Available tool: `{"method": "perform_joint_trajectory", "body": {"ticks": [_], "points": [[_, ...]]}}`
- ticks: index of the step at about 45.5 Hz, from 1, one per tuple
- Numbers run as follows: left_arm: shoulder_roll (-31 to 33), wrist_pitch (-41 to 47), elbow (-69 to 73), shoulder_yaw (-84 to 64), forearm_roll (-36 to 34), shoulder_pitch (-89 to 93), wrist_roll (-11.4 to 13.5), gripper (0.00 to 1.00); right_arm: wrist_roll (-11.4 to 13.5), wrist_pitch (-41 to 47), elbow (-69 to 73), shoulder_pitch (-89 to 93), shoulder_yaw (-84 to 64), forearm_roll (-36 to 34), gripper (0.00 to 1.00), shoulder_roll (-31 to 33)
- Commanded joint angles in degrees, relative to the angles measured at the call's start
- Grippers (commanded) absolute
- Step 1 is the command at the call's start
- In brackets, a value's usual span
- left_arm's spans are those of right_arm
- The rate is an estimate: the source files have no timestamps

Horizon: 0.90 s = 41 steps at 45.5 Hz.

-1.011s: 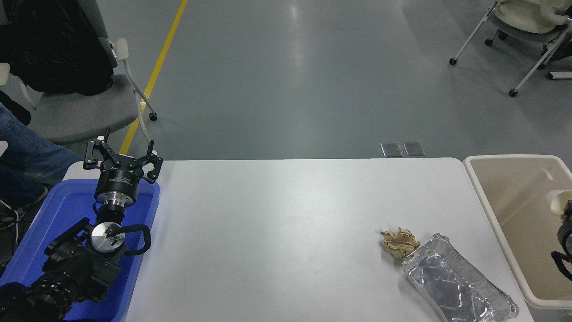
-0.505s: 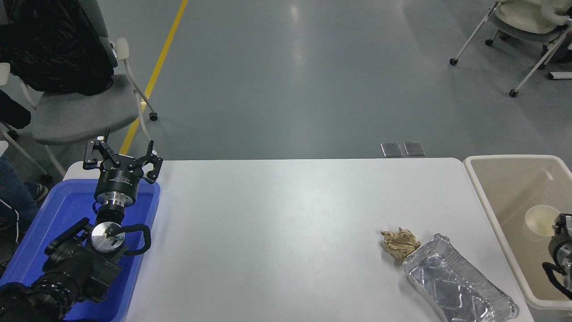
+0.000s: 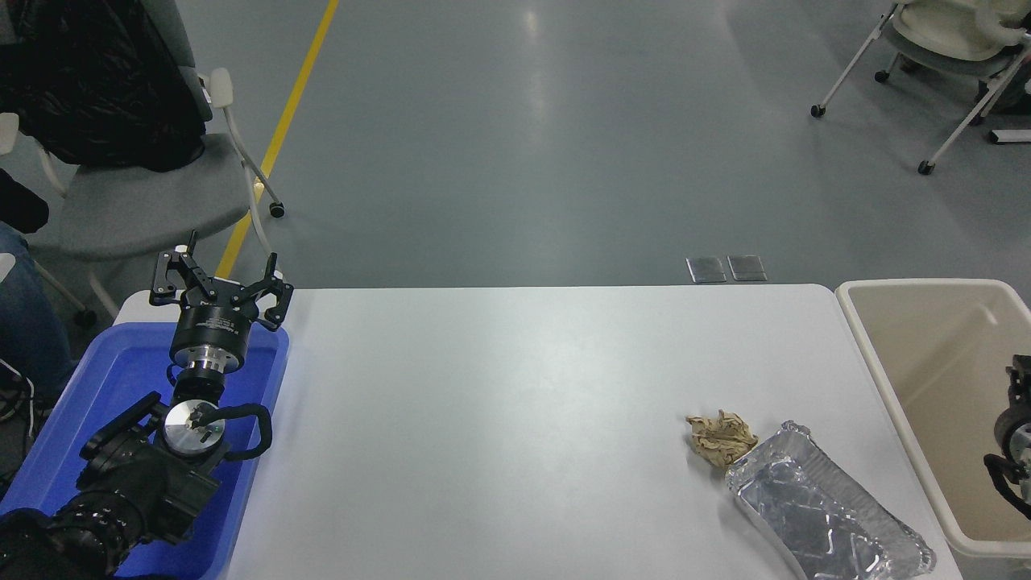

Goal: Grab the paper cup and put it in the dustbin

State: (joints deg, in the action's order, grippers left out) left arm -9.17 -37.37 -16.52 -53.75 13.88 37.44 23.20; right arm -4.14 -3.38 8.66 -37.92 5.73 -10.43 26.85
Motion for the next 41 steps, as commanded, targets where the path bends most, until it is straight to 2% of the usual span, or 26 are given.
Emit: {"method": "perform_joint_trajectory", "body": {"ticks": [1,7,15,24,36,41], "points": [[-0.06,0.02,0.0,0.04,0.1,0.0,0.0,0.99,-0.08,3.82,0.66,-6.19,0.16,0.15,1.0,1.79],[-0.06,0.02,0.0,0.04,0.1,0.0,0.0,0.99,0.01,8.65,2.15,-10.5,0.16,0.41,1.0,3.2],[-0.06,0.02,0.0,0.04,0.1,0.0,0.0,0.99,-0.08,10.06,6.01,-15.25,0.34,0.41,1.0,3.82],[-0.06,0.02,0.0,0.04,0.1,0.0,0.0,0.99,-0.35,9.54,16.81,-18.24,0.86,0.5,1.0,6.45],[-0.06,0.02,0.0,0.04,0.1,0.0,0.0,0.99,-0.43,9.8,32.46,-18.77,8.6,0.94,1.0,9.71],[-0.06,0.02,0.0,0.04,0.1,0.0,0.0,0.99,-0.43,9.63,38.26,-19.38,8.69,3.74,1.0,11.55]]}}
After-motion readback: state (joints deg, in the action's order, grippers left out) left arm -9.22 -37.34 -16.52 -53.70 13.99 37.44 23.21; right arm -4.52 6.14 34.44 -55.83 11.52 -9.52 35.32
